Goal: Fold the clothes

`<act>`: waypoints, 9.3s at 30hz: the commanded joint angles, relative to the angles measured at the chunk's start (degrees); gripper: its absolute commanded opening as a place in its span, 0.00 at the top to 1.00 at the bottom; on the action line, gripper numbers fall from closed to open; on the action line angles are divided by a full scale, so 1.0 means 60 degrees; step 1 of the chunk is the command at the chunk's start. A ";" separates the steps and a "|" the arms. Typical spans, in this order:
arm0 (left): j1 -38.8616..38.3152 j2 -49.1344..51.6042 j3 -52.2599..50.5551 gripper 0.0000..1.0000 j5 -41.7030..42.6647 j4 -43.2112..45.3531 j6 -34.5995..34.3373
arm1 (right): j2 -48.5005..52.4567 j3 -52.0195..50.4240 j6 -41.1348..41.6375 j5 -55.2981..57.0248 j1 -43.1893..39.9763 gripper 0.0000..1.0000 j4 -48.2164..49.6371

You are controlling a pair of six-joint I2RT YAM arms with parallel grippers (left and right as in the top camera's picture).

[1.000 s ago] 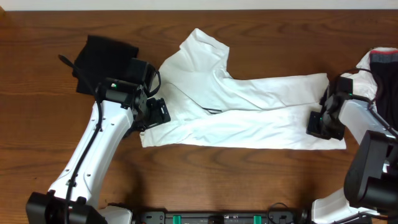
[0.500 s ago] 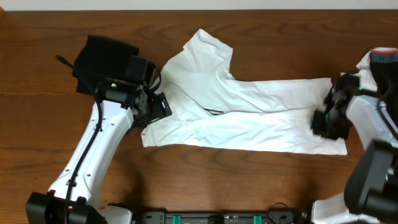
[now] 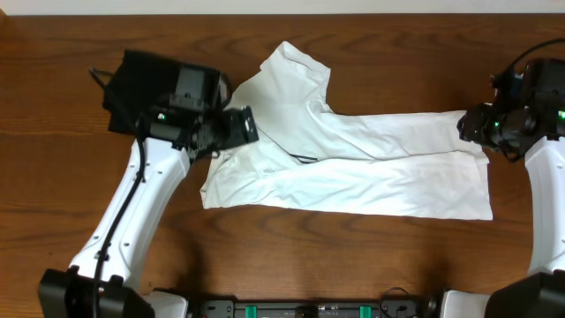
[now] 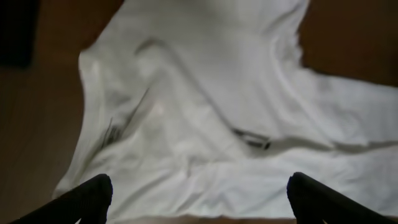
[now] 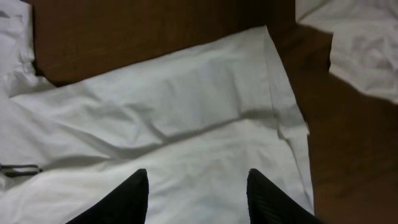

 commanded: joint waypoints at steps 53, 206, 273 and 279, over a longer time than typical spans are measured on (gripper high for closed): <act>-0.0787 1.0069 0.6575 0.46 -0.2452 0.6983 0.1060 | 0.4003 0.0113 -0.0324 0.0448 -0.0098 0.53 0.4513; -0.1137 1.0338 0.7202 0.81 -0.3778 0.5916 0.2925 | 0.4911 -0.0015 -0.1847 -0.0565 -0.0543 0.93 0.5366; -0.0976 0.6113 0.7202 0.94 -0.2787 -0.6207 -0.0109 | 0.3056 -0.0011 -0.2014 0.0284 -0.0750 0.99 0.0375; -0.1013 0.5413 0.7202 0.94 -0.2685 -0.7198 -0.0506 | 0.3056 -0.0011 -0.1260 0.1734 -0.0750 0.99 -0.0084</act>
